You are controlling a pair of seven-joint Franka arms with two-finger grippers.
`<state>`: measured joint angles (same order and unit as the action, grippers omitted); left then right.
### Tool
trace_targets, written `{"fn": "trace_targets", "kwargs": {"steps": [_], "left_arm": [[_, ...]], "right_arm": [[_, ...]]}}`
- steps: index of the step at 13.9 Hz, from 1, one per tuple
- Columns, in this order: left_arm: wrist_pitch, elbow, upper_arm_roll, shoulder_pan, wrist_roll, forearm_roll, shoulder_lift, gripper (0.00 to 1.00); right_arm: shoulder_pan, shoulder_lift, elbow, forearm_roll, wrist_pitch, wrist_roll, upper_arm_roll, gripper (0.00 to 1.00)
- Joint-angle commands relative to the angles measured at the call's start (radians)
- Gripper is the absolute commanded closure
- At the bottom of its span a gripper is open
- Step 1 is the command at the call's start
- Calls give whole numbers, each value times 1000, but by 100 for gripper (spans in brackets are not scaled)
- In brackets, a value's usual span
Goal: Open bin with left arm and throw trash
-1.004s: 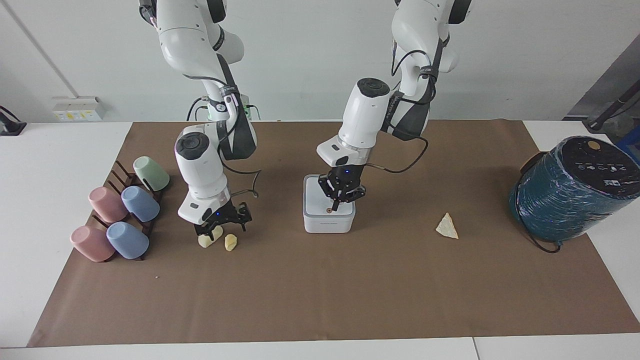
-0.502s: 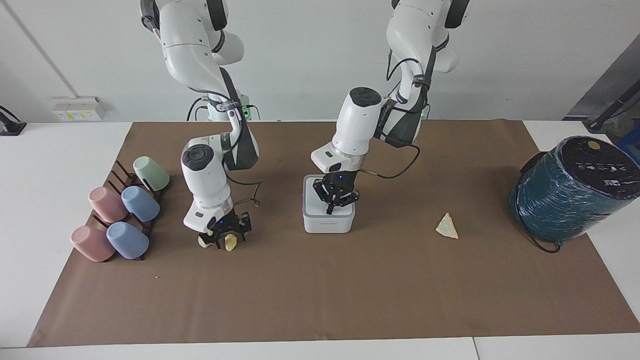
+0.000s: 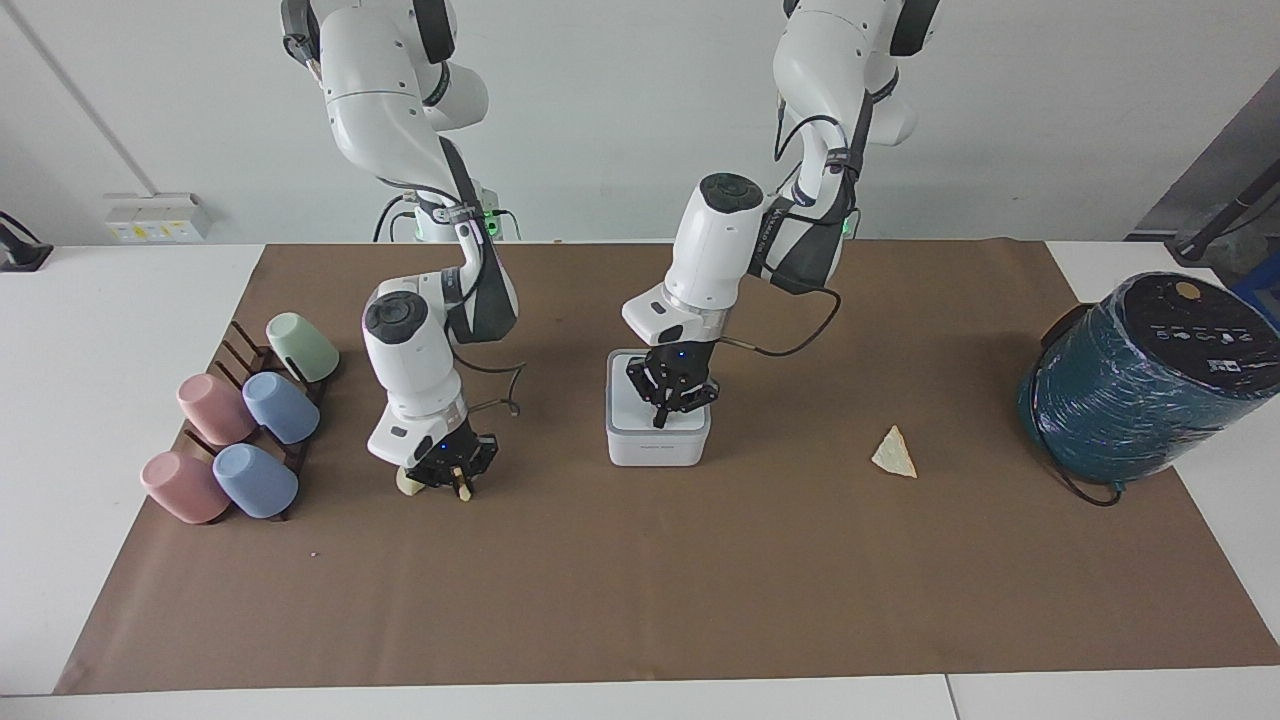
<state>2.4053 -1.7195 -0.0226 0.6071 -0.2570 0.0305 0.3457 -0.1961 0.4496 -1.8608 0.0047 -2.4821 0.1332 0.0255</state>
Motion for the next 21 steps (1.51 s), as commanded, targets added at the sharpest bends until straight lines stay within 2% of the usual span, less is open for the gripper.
{"fn": "trace_targets", "kwargs": {"steps": [1, 5, 8, 12, 15, 18, 20, 21], "left_arm": [[-113, -29, 15, 13, -15, 3, -100, 100], [-242, -25, 19, 7, -16, 2, -172, 100], [-354, -29, 24, -15, -8, 0, -249, 100], [-478, -45, 21, -104, -1, -1, -327, 100], [-469, -43, 21, -165, 28, -3, -329, 100], [-425, -45, 21, -265, 116, -1, -318, 100], [-384, -57, 21, -306, 133, -1, -301, 44], [-356, -66, 21, -335, 165, -1, -292, 27]], "right_arm": [[4, -57, 24, 72, 92, -33, -12, 100], [1, -170, 32, 130, 172, -202, -13, 100], [0, -238, 49, 135, 224, -436, -100, 100], [1, -235, 95, 171, 220, -654, -215, 100], [-34, -226, 95, 326, 197, -699, -246, 100], [-101, -187, 89, 331, 117, -817, -246, 100], [-126, -163, 78, 331, 86, -834, -246, 100], [-126, -161, 71, 331, 86, -834, -246, 100]]}}
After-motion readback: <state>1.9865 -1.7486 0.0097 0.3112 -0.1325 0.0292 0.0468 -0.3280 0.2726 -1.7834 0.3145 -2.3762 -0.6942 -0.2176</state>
